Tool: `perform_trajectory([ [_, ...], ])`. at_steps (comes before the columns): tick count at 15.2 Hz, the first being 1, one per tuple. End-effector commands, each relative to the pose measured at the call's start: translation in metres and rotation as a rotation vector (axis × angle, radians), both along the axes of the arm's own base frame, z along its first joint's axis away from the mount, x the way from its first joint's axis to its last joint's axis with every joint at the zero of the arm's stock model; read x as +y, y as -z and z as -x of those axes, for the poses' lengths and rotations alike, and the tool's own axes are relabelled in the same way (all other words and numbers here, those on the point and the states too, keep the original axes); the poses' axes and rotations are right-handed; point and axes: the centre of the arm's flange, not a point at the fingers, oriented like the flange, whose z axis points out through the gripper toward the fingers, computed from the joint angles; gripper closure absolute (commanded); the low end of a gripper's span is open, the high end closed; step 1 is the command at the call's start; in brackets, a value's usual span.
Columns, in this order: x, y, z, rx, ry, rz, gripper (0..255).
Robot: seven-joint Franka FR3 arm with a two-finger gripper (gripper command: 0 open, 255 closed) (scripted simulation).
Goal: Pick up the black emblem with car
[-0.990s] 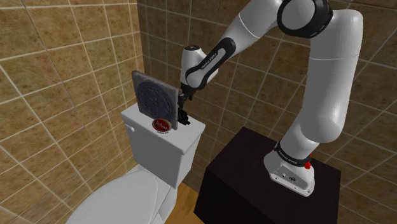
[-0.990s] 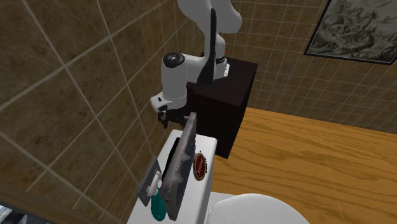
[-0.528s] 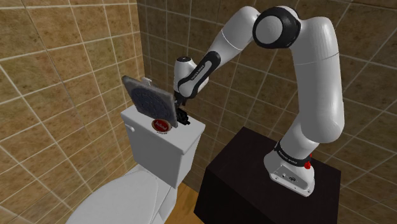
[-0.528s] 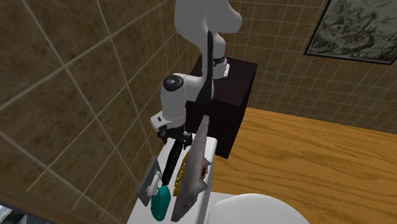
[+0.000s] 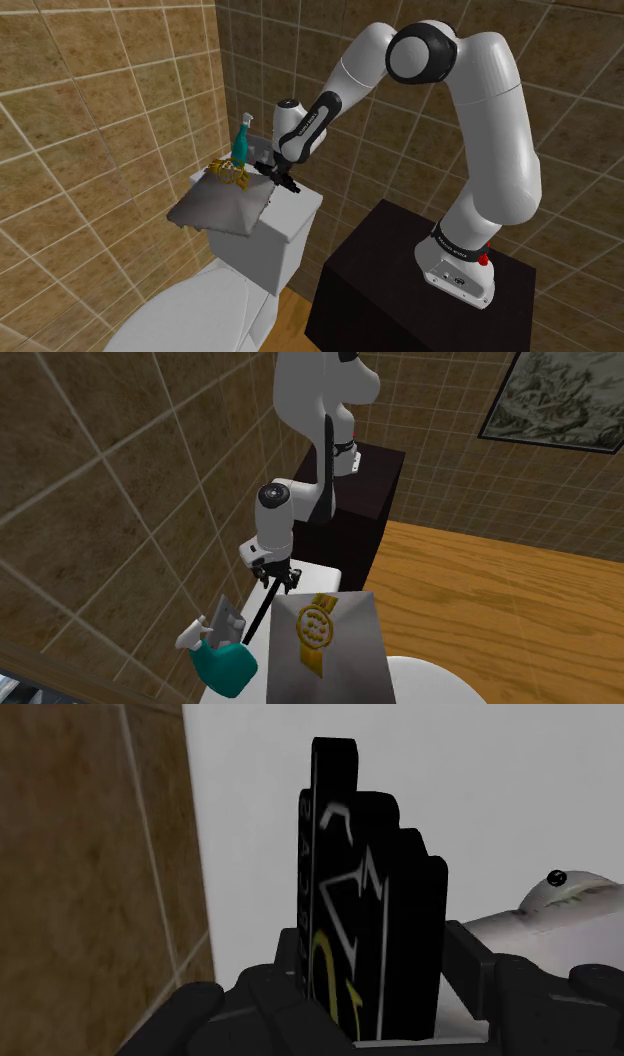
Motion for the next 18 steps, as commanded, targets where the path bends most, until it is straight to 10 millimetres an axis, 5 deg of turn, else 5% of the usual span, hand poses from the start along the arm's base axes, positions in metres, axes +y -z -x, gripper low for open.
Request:
perform_trajectory([
  [1, 0.0, 0.001, 0.0, 0.0, 0.0, 0.0, 255],
  [9, 0.0, 0.001, -0.001, 0.0, 0.0, 0.0, 255],
  [18, 0.0, -0.046, -0.001, 0.0, 0.0, 0.0, 255],
])
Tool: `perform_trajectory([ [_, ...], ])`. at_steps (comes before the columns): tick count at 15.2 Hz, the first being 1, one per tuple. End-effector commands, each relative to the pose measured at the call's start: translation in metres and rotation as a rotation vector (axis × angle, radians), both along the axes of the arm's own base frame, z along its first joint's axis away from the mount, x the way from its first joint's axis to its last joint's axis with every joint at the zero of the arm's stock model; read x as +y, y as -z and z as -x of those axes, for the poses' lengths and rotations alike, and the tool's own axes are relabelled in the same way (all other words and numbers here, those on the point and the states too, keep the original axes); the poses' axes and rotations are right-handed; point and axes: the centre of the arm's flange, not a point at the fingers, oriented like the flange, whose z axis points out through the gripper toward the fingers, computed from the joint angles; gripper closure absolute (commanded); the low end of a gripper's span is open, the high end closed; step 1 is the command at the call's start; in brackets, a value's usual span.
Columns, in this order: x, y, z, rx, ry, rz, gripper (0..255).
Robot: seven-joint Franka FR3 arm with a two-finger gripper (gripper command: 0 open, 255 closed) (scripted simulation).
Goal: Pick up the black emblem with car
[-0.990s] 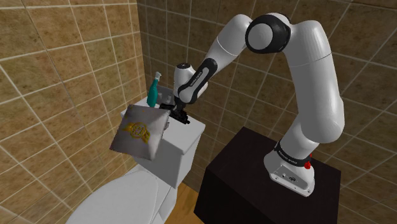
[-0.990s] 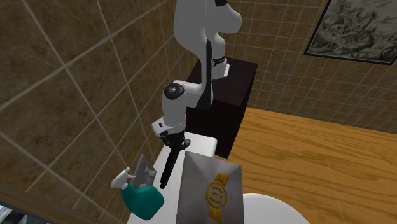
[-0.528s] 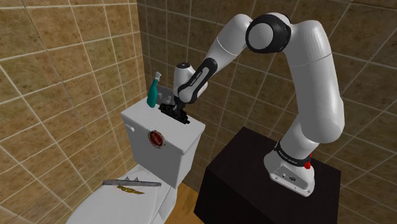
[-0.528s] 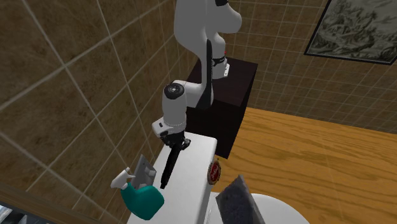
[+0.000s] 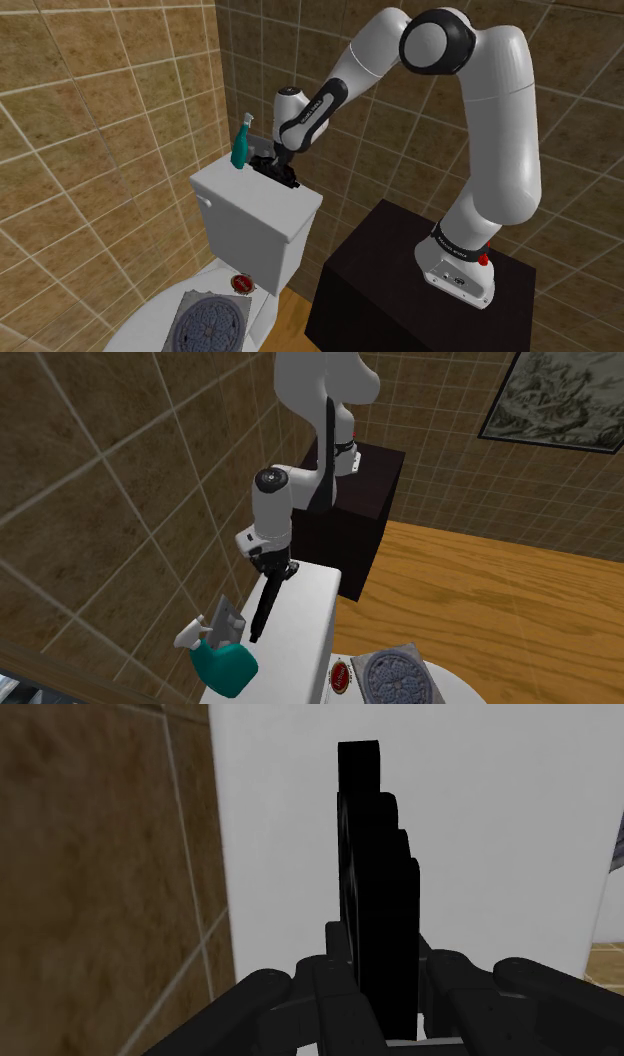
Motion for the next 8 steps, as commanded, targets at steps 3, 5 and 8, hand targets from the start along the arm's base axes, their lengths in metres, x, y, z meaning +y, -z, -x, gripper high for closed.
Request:
perform_trajectory([
  [3, 0.001, -0.022, -0.001, 0.0, 0.0, 0.0, 255],
  [5, 0.001, -0.033, -0.001, 0.0, 0.0, 0.0, 255],
  [8, 0.001, -0.039, -0.001, 0.0, 0.0, 0.0, 255],
])
